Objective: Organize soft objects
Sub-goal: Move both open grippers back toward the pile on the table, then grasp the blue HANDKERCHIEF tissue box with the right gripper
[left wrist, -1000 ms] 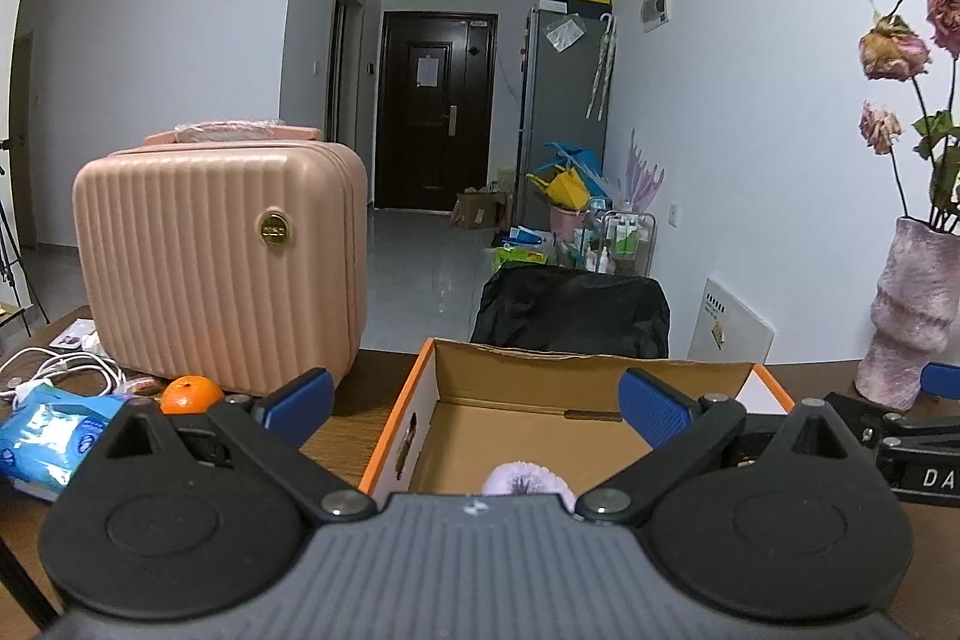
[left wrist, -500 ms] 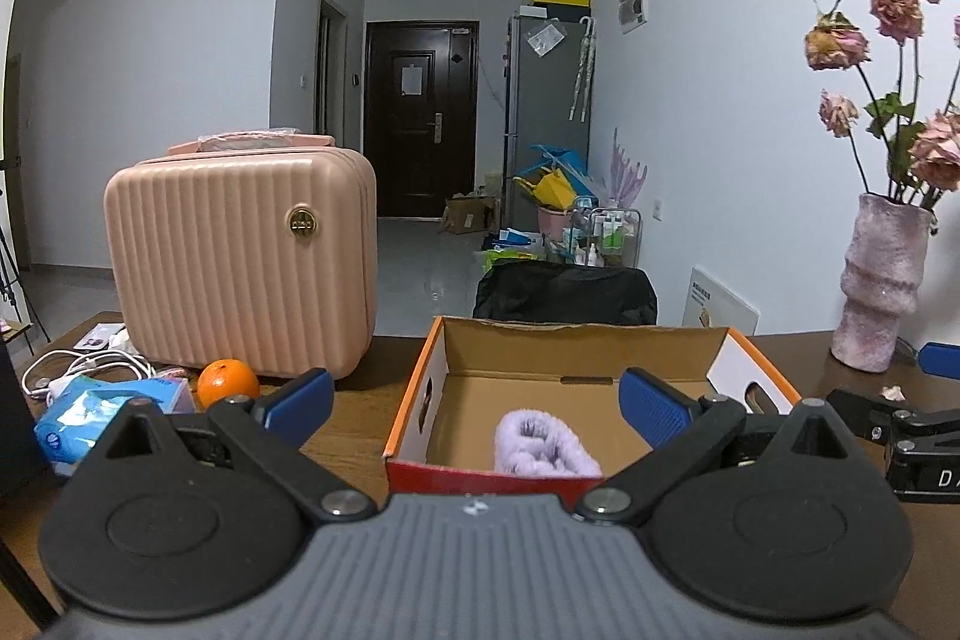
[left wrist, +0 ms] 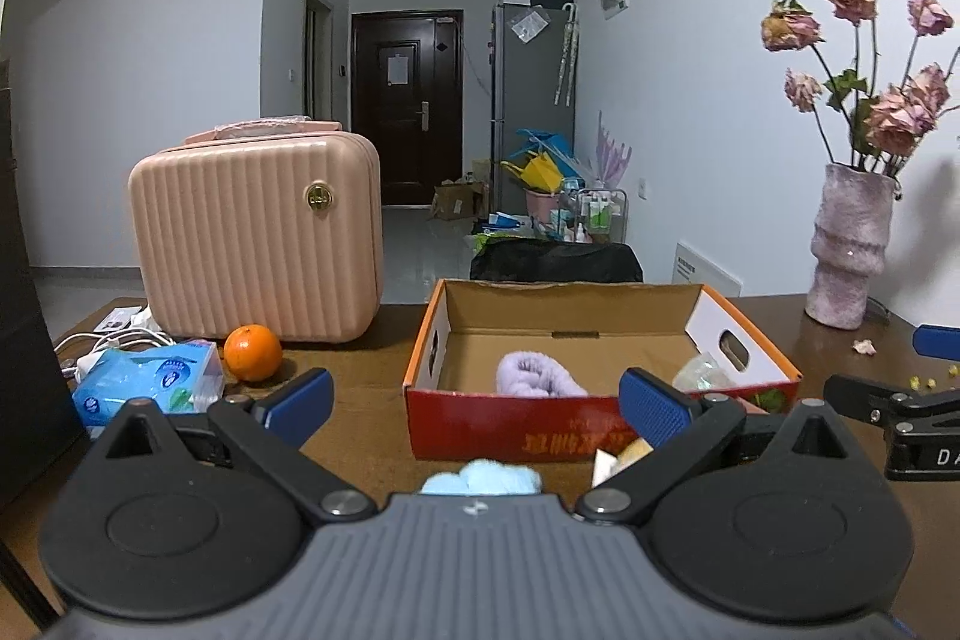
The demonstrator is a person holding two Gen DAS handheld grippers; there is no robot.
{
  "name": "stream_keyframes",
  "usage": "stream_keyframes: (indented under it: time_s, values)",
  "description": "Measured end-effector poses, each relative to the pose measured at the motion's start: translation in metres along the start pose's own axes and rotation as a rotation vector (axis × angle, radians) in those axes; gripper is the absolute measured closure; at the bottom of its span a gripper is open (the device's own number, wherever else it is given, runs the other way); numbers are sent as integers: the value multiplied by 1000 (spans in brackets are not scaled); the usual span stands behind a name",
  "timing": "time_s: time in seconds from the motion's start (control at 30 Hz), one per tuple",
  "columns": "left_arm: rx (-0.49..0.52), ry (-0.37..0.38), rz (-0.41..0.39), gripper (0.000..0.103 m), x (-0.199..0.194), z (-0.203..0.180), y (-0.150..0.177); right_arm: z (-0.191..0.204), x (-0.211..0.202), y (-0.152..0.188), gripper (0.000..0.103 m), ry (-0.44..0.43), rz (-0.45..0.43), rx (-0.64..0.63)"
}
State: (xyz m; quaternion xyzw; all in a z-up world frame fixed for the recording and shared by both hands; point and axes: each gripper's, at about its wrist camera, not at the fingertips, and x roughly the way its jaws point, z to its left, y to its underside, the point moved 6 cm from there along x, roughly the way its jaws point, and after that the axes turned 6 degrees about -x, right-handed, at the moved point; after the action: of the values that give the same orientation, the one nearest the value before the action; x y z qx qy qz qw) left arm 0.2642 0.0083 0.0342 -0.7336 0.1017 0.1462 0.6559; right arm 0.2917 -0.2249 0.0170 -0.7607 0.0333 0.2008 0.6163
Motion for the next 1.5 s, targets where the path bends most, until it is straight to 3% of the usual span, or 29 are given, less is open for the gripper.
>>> stream_keyframes:
  time_s: [1.03, 1.5]
  values:
    - [-11, 39, 100, 0, -91, 21, 75, 25, -87, 79, 0, 6, 122, 13]
    - [-12, 41, 149, 0, -97, 24, 99, 30, -94, 101, 0, -3, 173, 28]
